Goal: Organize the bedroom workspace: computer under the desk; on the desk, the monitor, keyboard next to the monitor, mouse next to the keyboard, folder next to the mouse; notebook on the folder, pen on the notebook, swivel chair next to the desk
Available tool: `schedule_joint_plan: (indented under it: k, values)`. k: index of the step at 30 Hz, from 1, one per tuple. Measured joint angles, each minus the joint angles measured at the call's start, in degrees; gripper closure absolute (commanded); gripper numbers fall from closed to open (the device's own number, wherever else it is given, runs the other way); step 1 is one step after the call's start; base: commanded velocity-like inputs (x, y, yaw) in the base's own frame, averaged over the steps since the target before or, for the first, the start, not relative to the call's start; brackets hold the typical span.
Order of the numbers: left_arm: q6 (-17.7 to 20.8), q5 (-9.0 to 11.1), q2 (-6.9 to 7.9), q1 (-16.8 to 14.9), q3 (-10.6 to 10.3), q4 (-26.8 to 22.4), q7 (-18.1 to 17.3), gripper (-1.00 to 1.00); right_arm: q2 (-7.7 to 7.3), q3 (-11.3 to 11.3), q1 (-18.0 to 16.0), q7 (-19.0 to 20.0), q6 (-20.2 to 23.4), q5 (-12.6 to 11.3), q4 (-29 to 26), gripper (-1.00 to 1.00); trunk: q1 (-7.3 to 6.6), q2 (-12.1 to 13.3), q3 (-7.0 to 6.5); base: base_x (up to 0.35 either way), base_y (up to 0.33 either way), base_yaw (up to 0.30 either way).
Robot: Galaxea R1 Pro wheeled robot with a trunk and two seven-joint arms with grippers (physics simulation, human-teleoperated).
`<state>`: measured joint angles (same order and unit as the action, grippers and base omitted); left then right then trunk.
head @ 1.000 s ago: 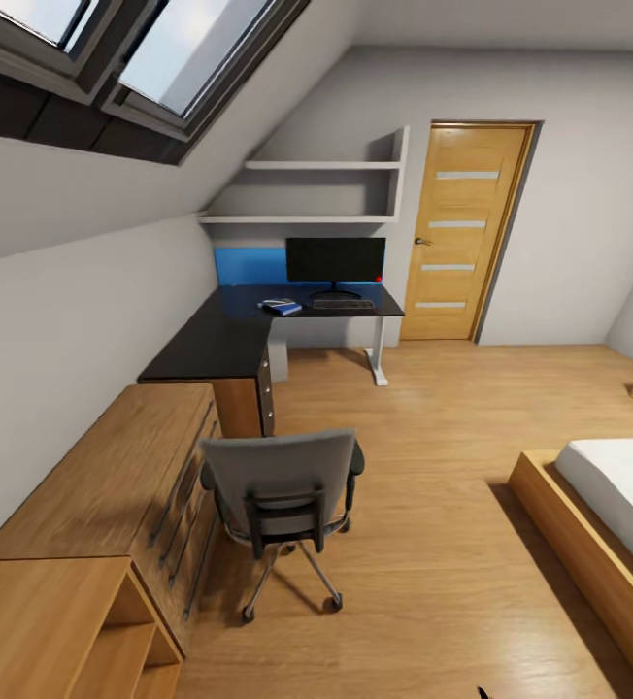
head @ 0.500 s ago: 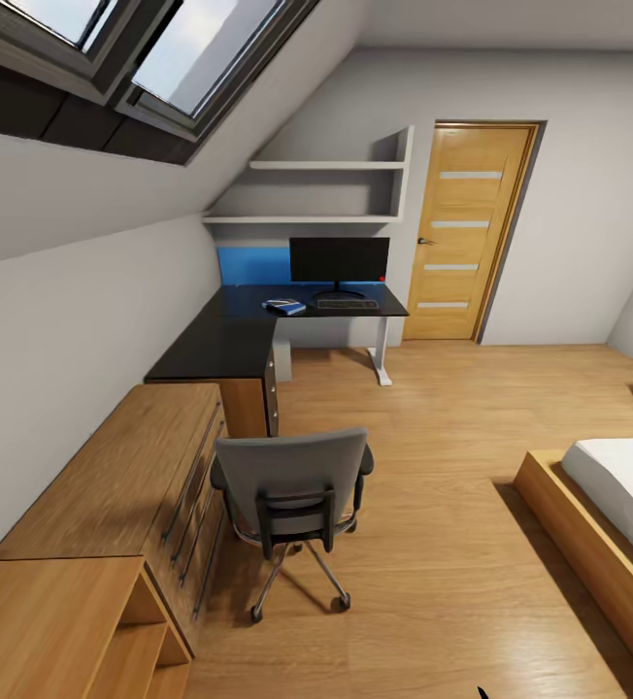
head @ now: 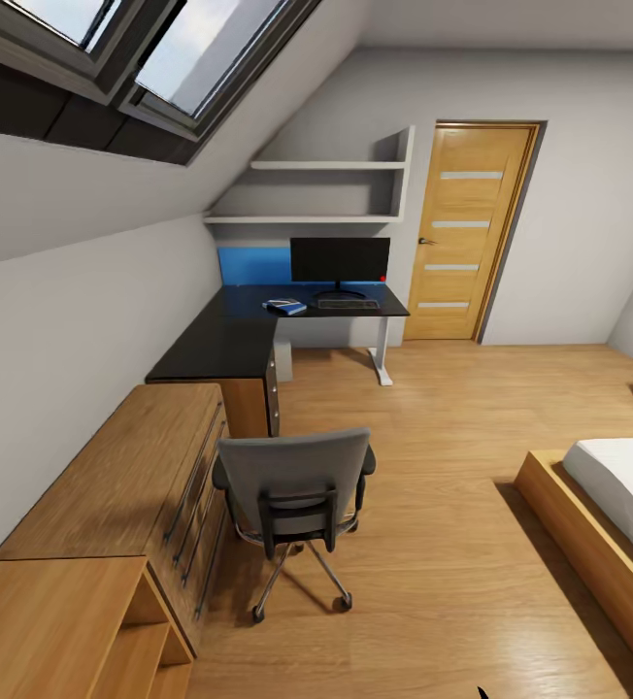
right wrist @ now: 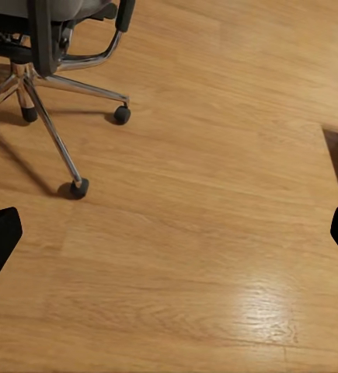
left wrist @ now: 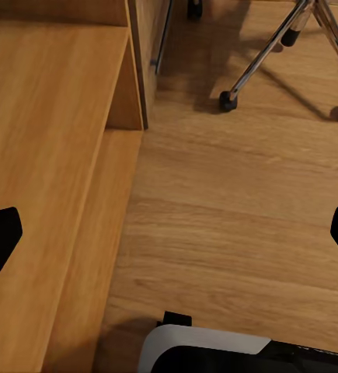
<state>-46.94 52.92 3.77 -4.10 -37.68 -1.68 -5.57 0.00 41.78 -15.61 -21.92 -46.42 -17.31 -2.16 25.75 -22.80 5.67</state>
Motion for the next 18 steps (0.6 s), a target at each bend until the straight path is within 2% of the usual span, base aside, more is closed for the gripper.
schedule_joint_plan:
  k: [12, 18]
  values:
    - [-0.2, 0.0, -0.02, 0.0, -0.1, 0.0, -0.2, -1.0, -0.03, 0.0, 0.0, 0.0, 0.0, 0.0, 0.0, -1.0, 0.0, 0.0, 0.0, 0.0, 0.001, -0.002]
    - [-0.2, 0.0, 0.03, 0.0, 0.0, -2.6, 0.0, -1.0, -0.06, 0.0, 0.0, 0.0, -0.1, 0.1, 0.0, -1.0, 0.0, 0.0, 0.0, 0.0, 0.0, -0.046]
